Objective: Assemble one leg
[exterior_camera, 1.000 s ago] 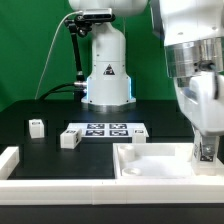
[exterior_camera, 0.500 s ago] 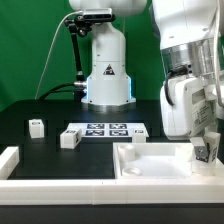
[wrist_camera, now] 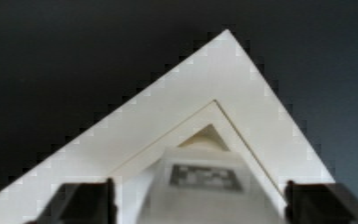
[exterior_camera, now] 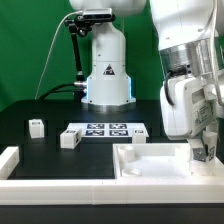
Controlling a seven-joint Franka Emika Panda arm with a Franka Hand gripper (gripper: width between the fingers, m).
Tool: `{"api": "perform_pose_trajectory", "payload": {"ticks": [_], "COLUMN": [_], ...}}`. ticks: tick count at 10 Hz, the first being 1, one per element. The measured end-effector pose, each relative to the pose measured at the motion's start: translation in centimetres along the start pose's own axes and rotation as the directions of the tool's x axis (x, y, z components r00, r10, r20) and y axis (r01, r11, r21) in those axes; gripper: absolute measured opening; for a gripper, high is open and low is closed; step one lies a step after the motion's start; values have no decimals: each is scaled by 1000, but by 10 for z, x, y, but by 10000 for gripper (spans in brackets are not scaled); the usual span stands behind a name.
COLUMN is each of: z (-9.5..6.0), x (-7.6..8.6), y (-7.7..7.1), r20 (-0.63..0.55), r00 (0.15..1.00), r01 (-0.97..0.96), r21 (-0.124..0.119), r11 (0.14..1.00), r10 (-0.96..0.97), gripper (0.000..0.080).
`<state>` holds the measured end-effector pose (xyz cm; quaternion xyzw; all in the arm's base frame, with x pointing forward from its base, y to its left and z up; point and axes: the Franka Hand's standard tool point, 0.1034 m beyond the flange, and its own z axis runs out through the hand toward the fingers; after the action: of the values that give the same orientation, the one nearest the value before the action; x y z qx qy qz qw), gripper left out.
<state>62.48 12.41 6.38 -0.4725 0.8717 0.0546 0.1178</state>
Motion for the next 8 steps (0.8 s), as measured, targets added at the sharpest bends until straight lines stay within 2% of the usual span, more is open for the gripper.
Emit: {"api": "perform_pose_trajectory", "payload": {"ticks": [1, 2, 3, 5, 6, 8], "z": [0, -1, 0, 1, 1, -1], "x": [0, 0, 1, 1, 0, -2], "y": [0, 0, 2, 5, 5, 5], "r20": [1, -3, -12, -36, -34, -31], "r00": [1000, 995, 968, 836, 795, 611], "r01": [27, 103, 249, 546, 604, 786], "r21": [0, -1, -16, -47, -58, -96], "r11": [1000, 995, 968, 837, 795, 611], "r10": [-27, -103, -249, -547, -606, -791], "gripper": [623, 623, 645, 648, 649, 649]}}
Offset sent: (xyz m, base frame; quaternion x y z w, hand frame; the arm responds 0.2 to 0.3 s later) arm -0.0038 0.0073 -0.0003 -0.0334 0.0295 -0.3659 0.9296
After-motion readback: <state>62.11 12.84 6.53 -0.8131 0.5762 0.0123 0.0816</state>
